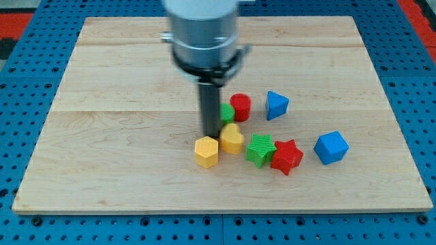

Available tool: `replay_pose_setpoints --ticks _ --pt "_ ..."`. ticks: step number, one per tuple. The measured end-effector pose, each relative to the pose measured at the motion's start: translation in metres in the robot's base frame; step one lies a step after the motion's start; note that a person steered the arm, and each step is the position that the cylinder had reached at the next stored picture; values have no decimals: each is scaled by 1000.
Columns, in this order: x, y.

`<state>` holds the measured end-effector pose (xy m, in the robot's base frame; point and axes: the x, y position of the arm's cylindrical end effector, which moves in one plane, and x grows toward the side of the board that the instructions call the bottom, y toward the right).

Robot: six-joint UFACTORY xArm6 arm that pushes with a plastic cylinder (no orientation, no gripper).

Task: Place the blue triangle to the top left of the blue cube

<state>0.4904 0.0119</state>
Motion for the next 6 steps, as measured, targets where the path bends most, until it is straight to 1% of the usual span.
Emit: replay_pose_setpoints --ticks 1,3,4,5,6 --pt "0 58" --pt "-24 79" --pt "-45 147" --pt "-105 166" --pt "-136 117"
